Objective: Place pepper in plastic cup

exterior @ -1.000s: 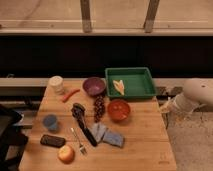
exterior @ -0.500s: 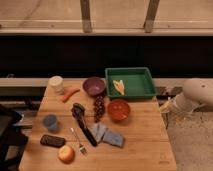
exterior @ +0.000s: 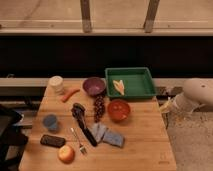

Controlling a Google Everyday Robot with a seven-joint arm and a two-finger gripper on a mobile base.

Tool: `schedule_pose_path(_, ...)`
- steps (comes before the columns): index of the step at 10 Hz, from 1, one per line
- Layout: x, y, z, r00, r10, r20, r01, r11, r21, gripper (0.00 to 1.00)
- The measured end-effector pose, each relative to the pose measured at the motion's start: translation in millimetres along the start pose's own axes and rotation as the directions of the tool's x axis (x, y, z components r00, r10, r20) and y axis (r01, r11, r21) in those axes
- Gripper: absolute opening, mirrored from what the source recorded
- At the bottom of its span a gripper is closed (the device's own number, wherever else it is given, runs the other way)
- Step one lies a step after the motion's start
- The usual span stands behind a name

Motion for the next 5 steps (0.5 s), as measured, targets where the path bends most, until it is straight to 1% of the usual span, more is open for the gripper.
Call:
schedule_pose_path(2, -2, 2, -1, 1.0, -0.007, 0.002, 0.007, 1.0, -0.004, 0.7)
schedule_pose_path(3, -4, 5, -1, 1.0, -0.021, 0.001, 0.021, 1.0, -0.007, 0.7)
schedule_pose_path(4, -6, 14, 0, 0.999, -0.041, -0.001, 0.041, 0.999, -0.01, 0.7)
schedule_pose_path(5, -7, 32, 4, 0.997, -0.072, -0.004, 0.071, 0.997, -0.017, 0.7)
